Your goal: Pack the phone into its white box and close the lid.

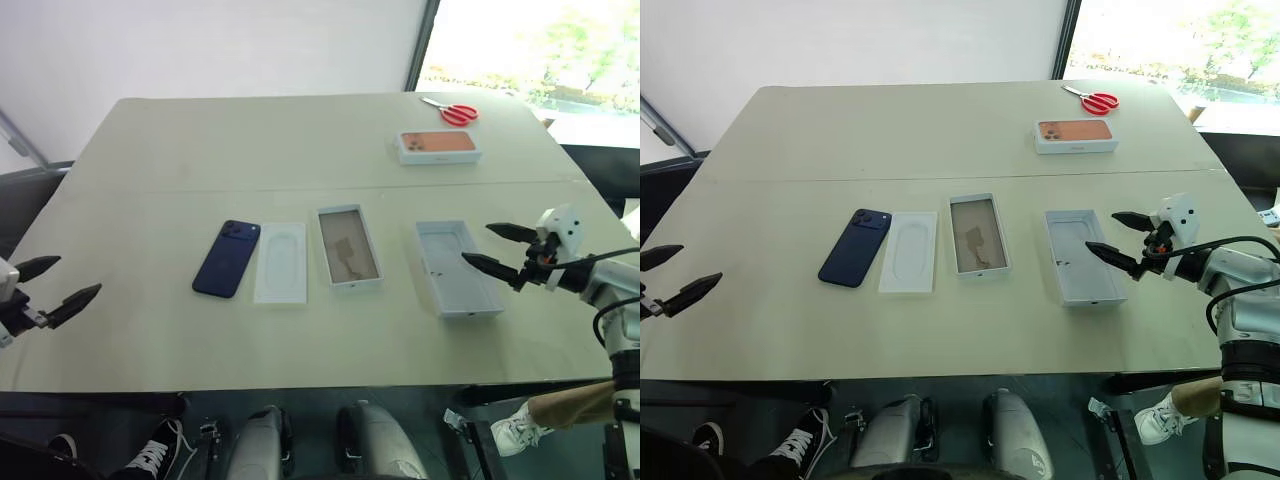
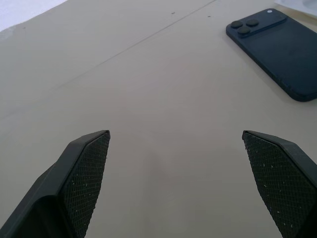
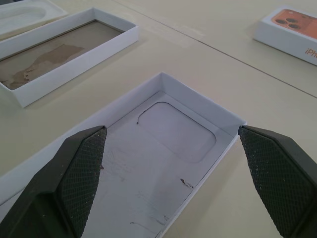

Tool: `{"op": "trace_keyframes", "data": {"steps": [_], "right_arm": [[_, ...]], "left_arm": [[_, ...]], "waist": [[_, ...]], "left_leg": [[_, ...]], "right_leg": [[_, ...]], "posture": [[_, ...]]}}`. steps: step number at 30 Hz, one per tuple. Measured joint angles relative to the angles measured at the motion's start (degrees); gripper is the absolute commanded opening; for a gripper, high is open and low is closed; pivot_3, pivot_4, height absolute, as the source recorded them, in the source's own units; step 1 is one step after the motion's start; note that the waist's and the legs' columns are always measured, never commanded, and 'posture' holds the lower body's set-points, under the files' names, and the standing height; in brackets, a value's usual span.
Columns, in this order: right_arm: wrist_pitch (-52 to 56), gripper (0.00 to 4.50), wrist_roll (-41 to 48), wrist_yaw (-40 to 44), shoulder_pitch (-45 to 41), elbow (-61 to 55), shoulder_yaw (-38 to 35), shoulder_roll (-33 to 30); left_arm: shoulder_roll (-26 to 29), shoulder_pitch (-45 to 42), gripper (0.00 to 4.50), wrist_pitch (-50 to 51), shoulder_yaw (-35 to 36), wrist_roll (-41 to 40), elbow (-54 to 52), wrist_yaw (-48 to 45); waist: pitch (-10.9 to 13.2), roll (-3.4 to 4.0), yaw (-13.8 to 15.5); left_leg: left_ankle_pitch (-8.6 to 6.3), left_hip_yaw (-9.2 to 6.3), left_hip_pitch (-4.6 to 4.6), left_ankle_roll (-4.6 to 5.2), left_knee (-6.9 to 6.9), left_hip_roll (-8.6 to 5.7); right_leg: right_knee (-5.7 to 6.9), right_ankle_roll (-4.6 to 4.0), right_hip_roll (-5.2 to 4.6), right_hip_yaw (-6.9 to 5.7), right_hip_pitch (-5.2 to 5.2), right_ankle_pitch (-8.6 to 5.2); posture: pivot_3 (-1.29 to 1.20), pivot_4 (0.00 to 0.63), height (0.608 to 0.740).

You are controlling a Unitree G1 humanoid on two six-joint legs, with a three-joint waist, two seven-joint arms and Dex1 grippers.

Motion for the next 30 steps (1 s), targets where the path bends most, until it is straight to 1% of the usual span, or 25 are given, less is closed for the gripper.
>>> {"op": "trace_keyframes", "data": {"steps": [15, 21, 30], "right_arm": [[-2.2, 4.45, -1.3, 0.9, -0.5, 1.4, 1.0, 0.0], [-5.0, 4.45, -1.5, 3.3, -3.0, 5.0, 1.1, -0.1], [-7.2, 4.45, 0.7, 8.4, -1.6, 5.4, 0.3, -0.5]], "left_arm": [[0.0, -1.3, 4.50, 2.6, 0.0, -0.3, -0.7, 0.6], [0.0, -0.8, 4.50, 2.7, 0.0, -0.3, -1.7, 1.1], [-0.1, -1.4, 4.50, 2.6, -0.7, -0.2, -2.3, 0.9]], "waist": [[0.0, -0.01, 0.0], [0.0, -0.01, -0.1], [0.0, -0.03, 0.2]], "left_leg": [[0.00, 0.02, 0.02, 0.00, 0.03, 0.00], [0.00, 0.03, 0.04, 0.00, 0.04, 0.00], [0.00, 0.03, 0.06, 0.00, 0.08, 0.00]], "right_leg": [[0.00, 0.17, 0.03, 0.00, 0.04, 0.08], [0.00, 0.19, 0.04, 0.00, 0.07, 0.09], [-0.01, 0.24, 0.03, 0.00, 0.14, 0.12]], "posture": [[0.00, 0.150, 0.740], [0.00, 0.150, 0.740], [0.00, 0.150, 0.740]]}}
